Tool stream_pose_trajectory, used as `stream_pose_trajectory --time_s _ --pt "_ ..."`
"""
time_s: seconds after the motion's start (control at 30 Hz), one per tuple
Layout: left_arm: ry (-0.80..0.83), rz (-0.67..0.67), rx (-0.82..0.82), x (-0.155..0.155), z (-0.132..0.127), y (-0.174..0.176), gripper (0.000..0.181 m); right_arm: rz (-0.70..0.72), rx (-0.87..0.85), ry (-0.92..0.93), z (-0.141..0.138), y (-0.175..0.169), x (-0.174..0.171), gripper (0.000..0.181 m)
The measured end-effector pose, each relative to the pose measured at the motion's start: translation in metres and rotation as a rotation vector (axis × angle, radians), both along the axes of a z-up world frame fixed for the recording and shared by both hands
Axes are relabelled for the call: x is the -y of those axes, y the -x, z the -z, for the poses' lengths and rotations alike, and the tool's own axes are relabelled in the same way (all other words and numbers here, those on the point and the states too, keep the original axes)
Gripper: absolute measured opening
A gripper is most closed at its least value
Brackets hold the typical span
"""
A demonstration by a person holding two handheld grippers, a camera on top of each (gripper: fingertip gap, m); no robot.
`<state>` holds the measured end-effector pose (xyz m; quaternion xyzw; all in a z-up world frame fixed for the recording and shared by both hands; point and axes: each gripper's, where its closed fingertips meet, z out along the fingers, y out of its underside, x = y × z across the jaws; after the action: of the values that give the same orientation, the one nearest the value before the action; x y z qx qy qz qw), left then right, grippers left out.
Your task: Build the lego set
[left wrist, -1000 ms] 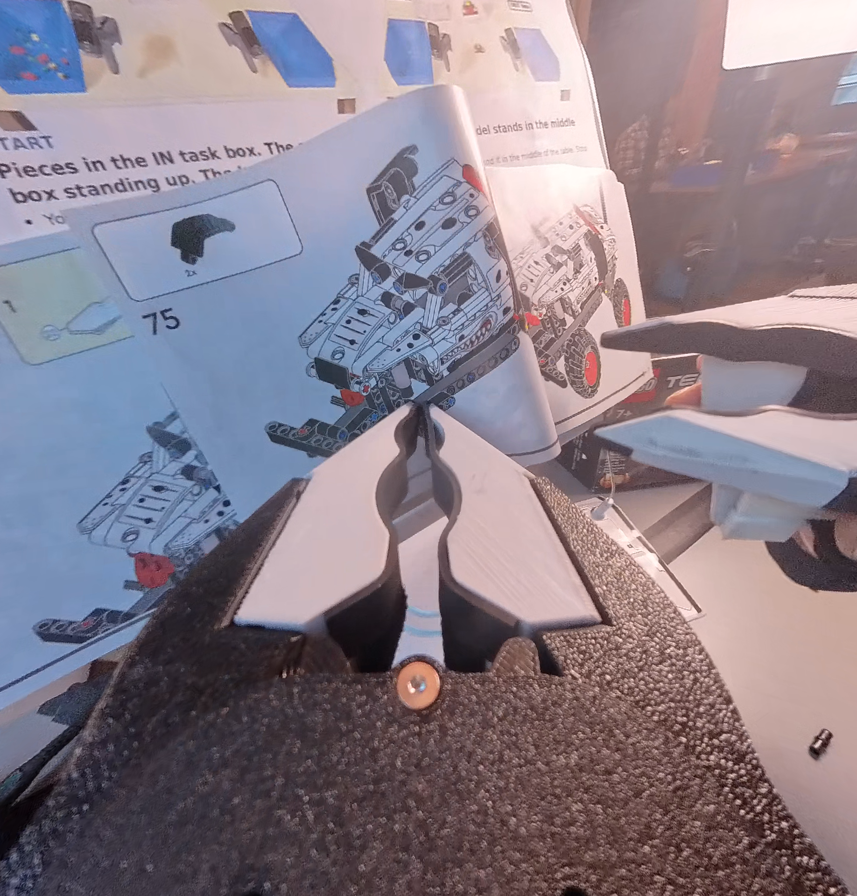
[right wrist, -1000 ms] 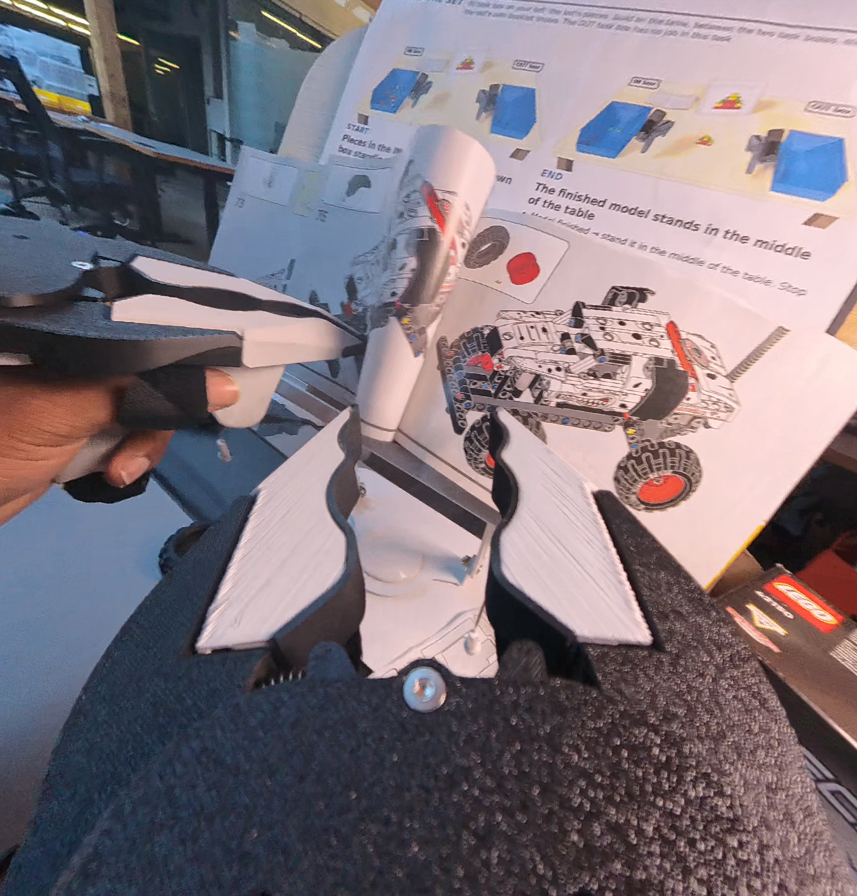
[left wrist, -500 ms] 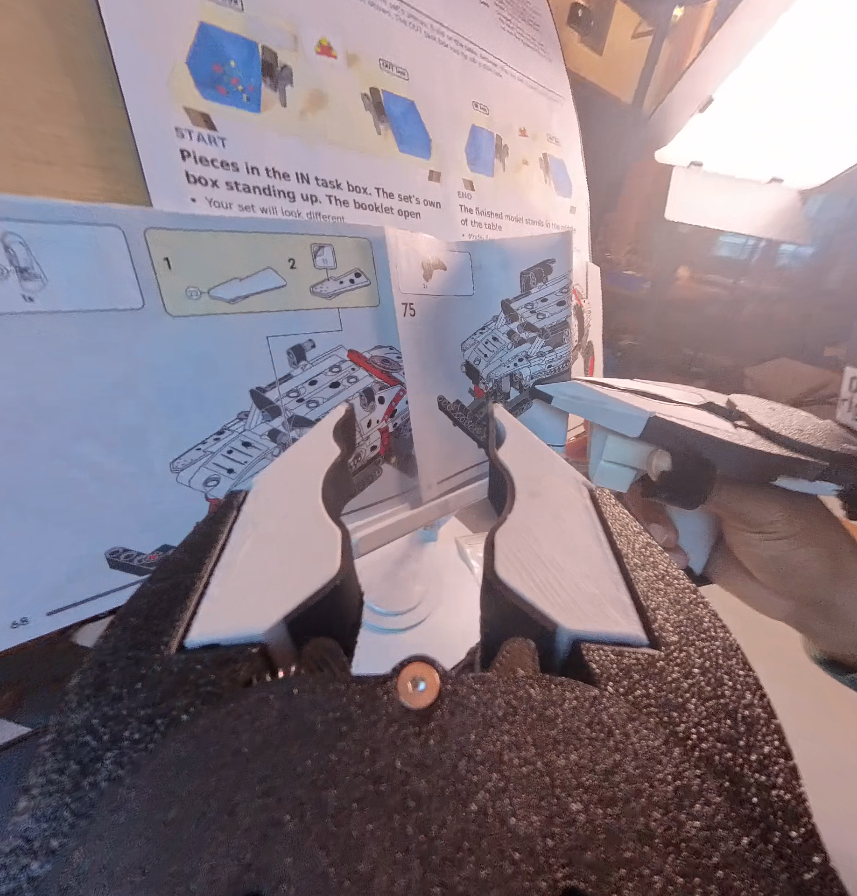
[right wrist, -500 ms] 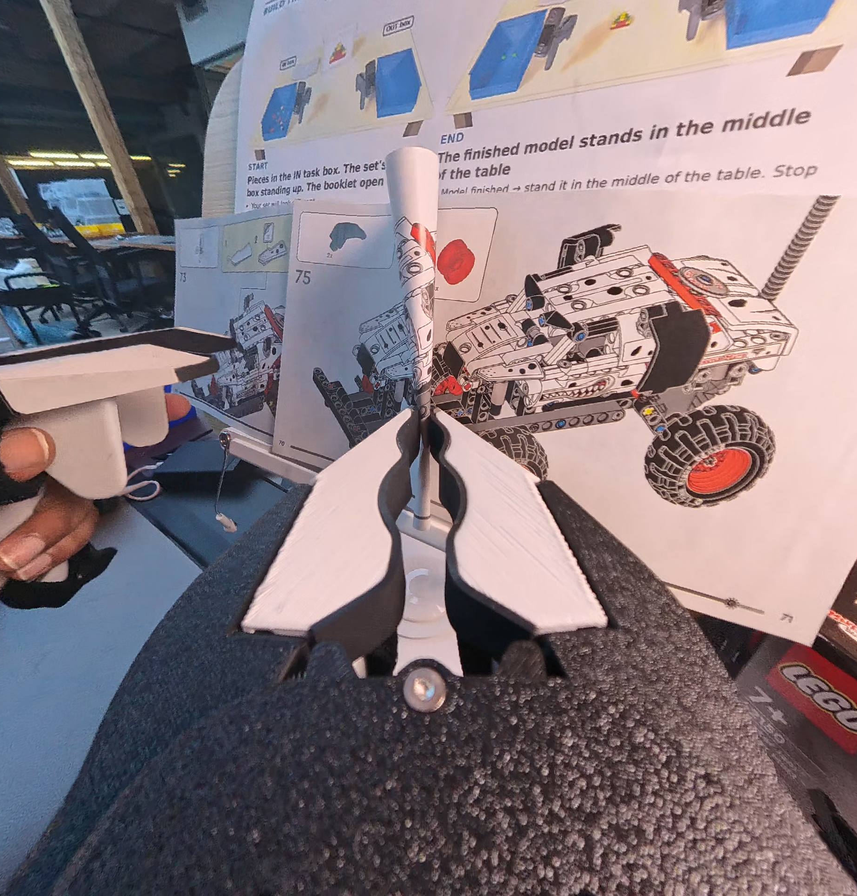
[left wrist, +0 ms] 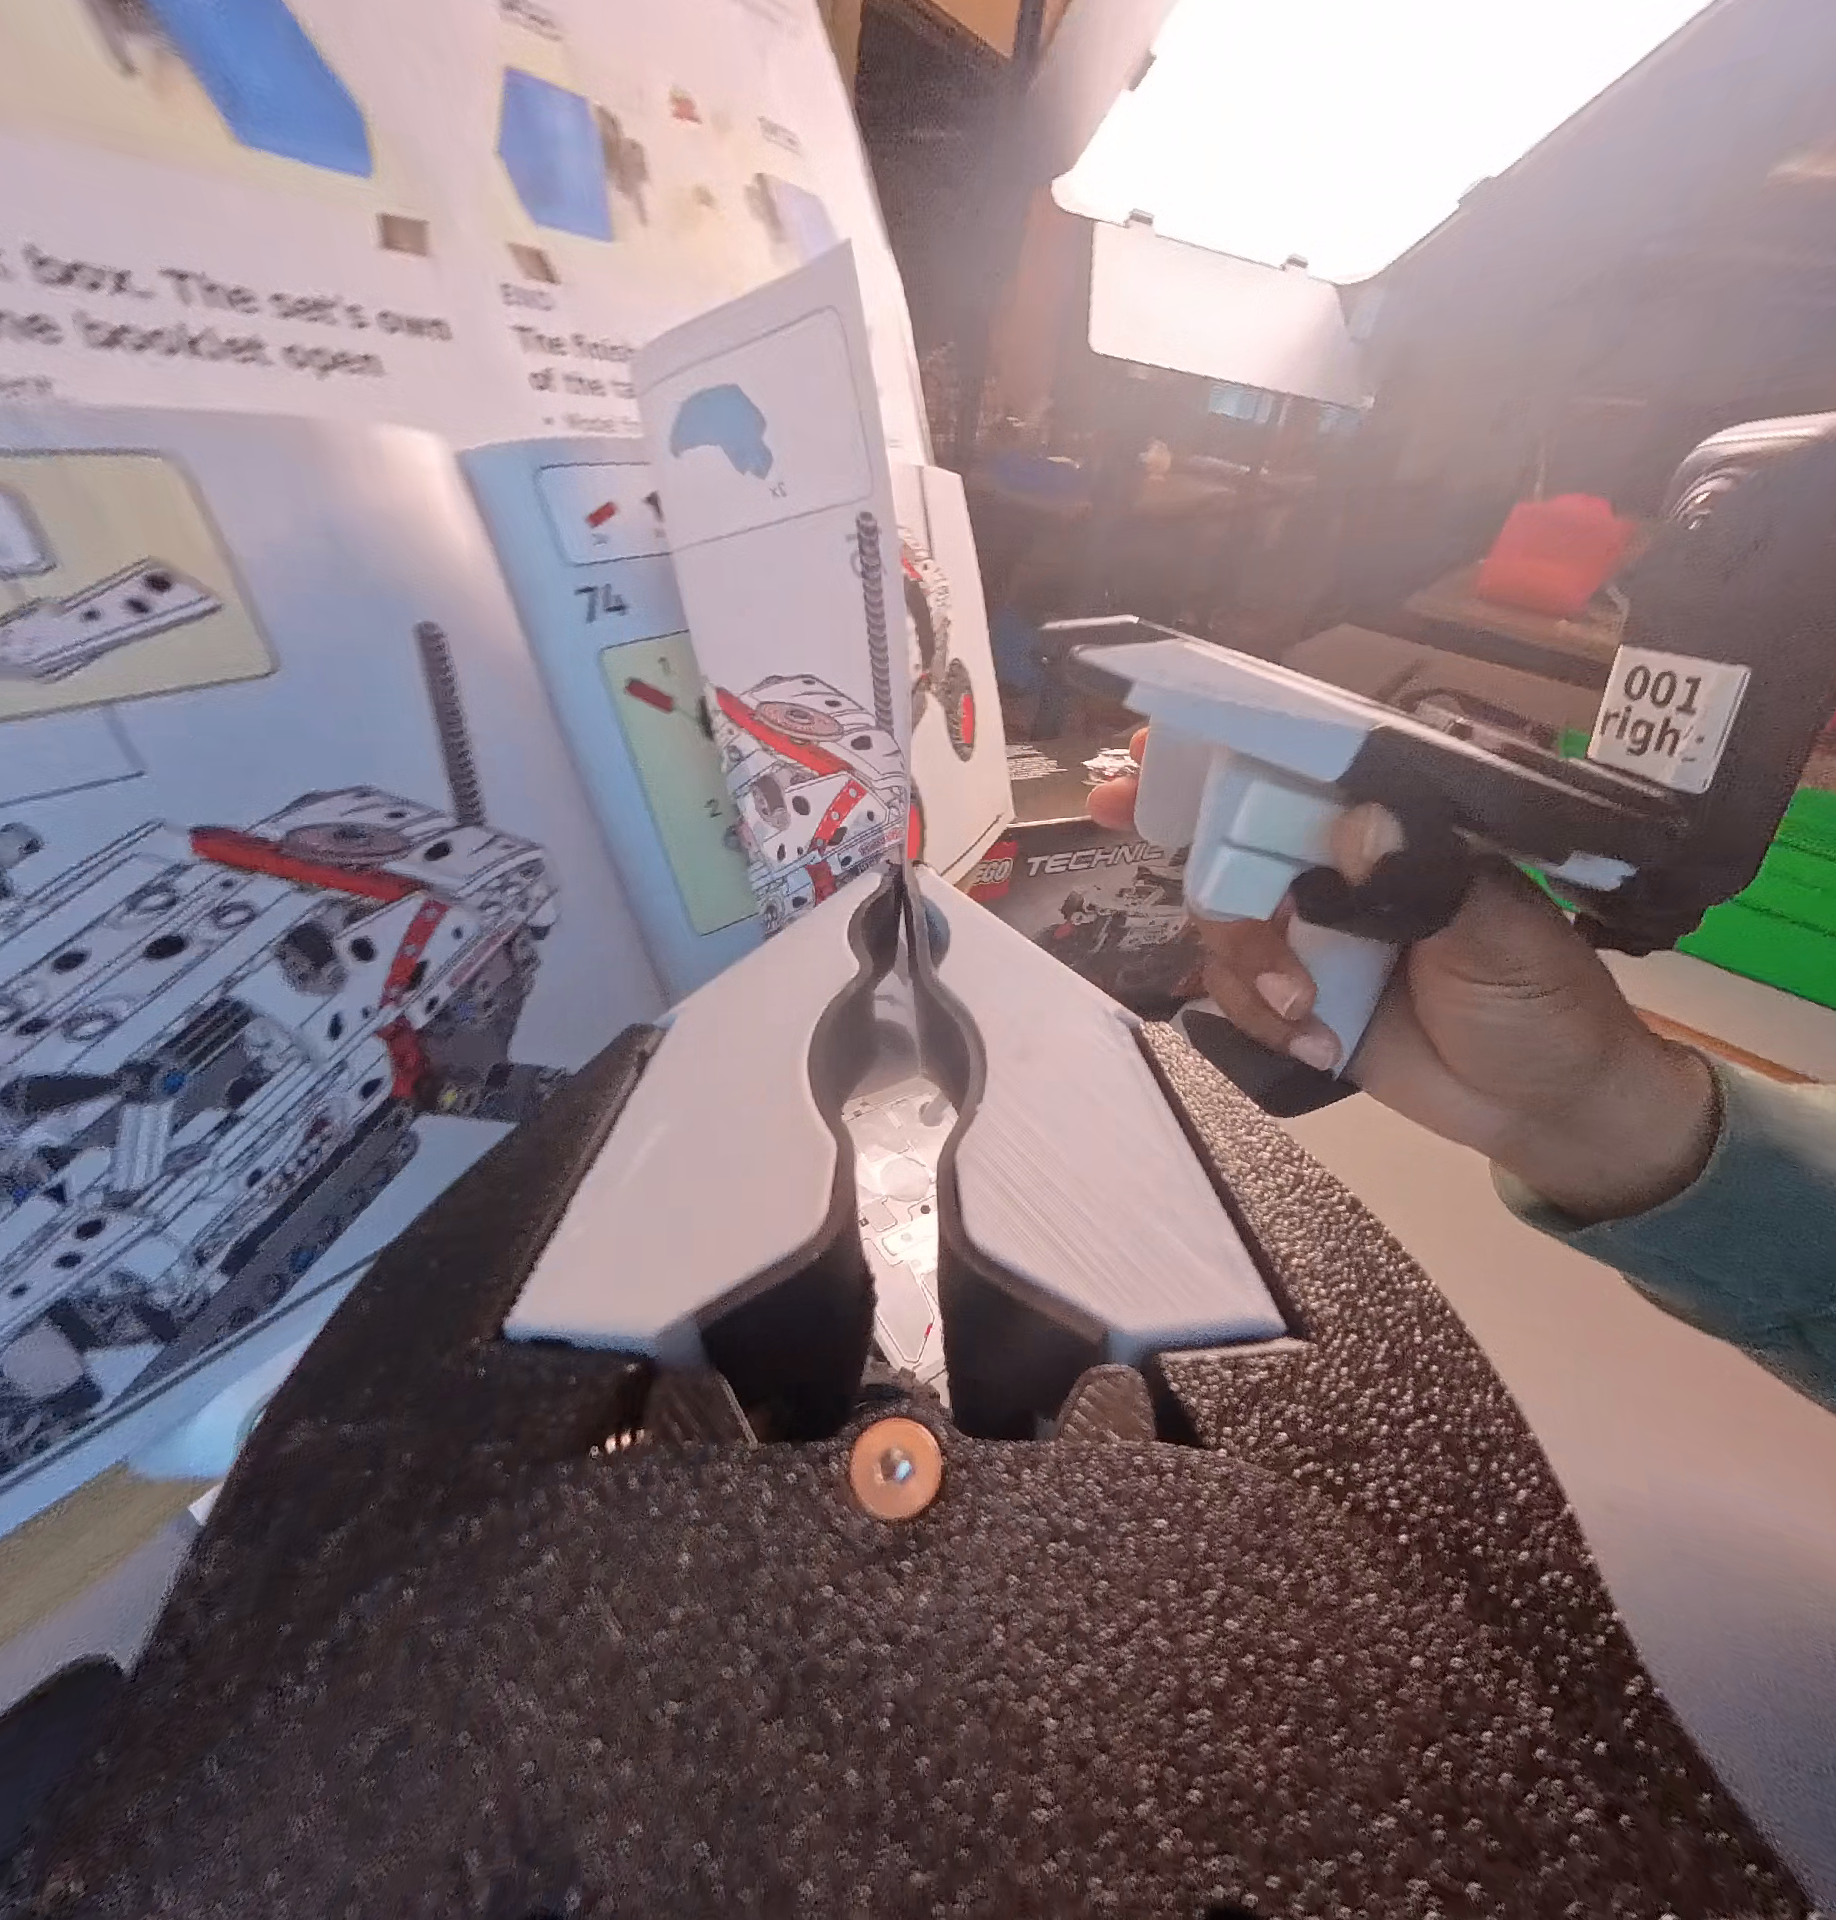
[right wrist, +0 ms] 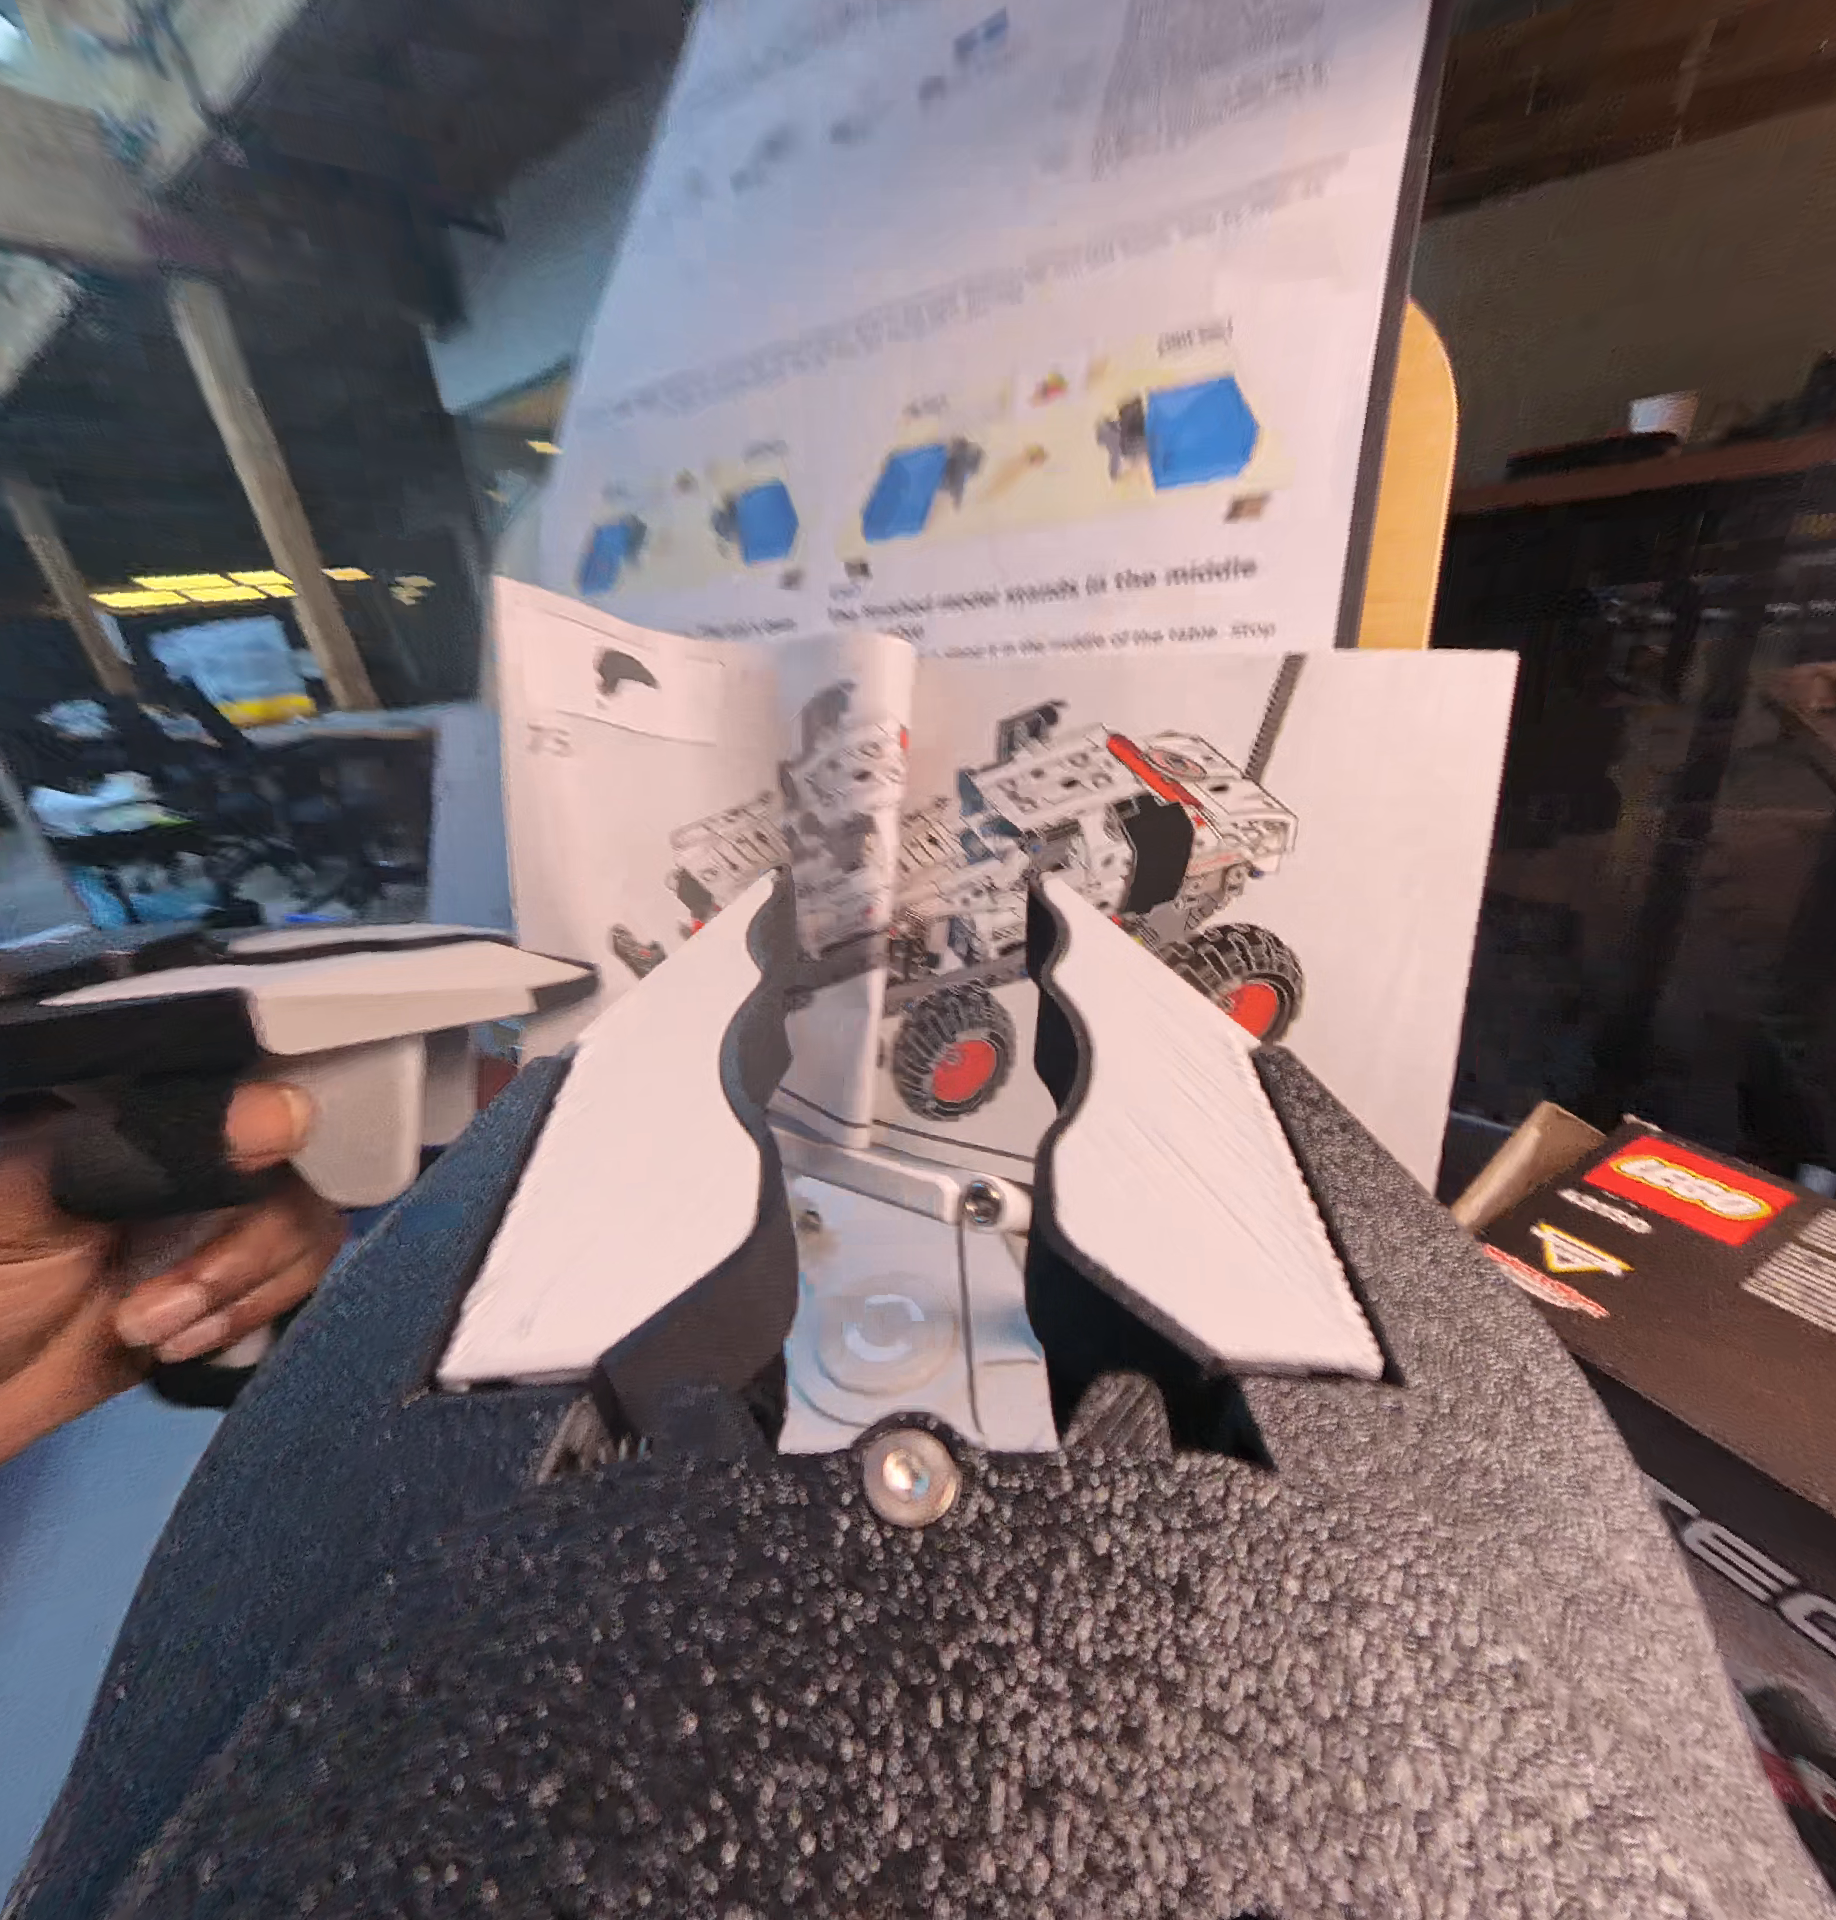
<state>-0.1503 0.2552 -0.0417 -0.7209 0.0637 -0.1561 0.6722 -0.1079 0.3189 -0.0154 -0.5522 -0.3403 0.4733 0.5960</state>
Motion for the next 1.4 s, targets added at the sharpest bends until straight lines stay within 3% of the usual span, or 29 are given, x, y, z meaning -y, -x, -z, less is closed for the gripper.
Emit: stream_pose_trajectory --time_s 0.1,0.23,0.27,0.33,0.37,0.47,0.63,0.7,0.9,1.0,1.07,1.13,1.2,1.3,1.4 --pt "-0.004 0.066 -0.144 -0.004 -0.003 -0.033 0.0 -0.206 -0.085 0.002 -0.024 -0.02 0.042 0.059" --pt "0.017 0.143 -0.292 -0.018 0.006 -0.075 0.0 -0.223 0.111 0.02 -0.008 -0.009 0.049 0.07" --pt "0.033 0.159 -0.319 -0.022 0.011 -0.081 0.0 -0.179 0.174 0.018 0.0 -0.006 0.039 0.054" --pt "0.072 0.192 -0.325 -0.023 0.019 -0.088 0.007 -0.044 0.217 -0.032 0.004 -0.014 0.01 0.0" --pt "0.08 0.192 -0.299 -0.021 0.019 -0.087 0.015 0.017 0.228 -0.049 0.004 -0.02 -0.006 0.0" --pt "0.058 0.068 -0.258 -0.018 0.008 -0.056 0.021 0.108 0.247 -0.037 0.007 -0.033 -0.048 0.0" --pt "0.246 -0.29 -0.398 -0.027 0.03 0.038 0.014 0.254 0.356 -0.124 0.019 -0.032 -0.095 0.016" --pt "0.265 -0.335 -0.479 -0.025 0.034 0.055 0.0 0.293 0.394 -0.152 0.026 -0.03 -0.104 0.026" --pt "0.25 -0.395 -0.577 -0.021 0.033 0.068 0.0 0.477 0.291 -0.182 0.005 -0.063 -0.111 0.032" --pt "0.248 -0.402 -0.58 -0.021 0.033 0.068 0.0 0.36 0.179 -0.293 -0.016 -0.058 -0.054 0.016" --pt "0.241 -0.41 -0.63 -0.021 0.033 0.068 0.0 0.097 0.196 -0.348 -0.006 -0.026 0.006 0.001" --pt "0.234 -0.416 -0.657 -0.021 0.033 0.068 0.0 -0.151 0.281 -0.318 0.022 0.005 0.054 0.0" --pt "0.238 -0.424 -0.673 -0.019 0.032 0.071 0.0 -0.096 0.392 -0.279 0.047 0.025 0.045 0.0" --pt "0.239 -0.41 -0.751 -0.014 0.029 0.08 0.0 0.091 0.52 -0.242 0.068 0.033 -0.009 0.0" --pt "0.246 -0.349 -0.827 -0.009 0.029 0.086 0.0 0.062 0.462 -0.101 0.067 0.033 -0.021 0.0"
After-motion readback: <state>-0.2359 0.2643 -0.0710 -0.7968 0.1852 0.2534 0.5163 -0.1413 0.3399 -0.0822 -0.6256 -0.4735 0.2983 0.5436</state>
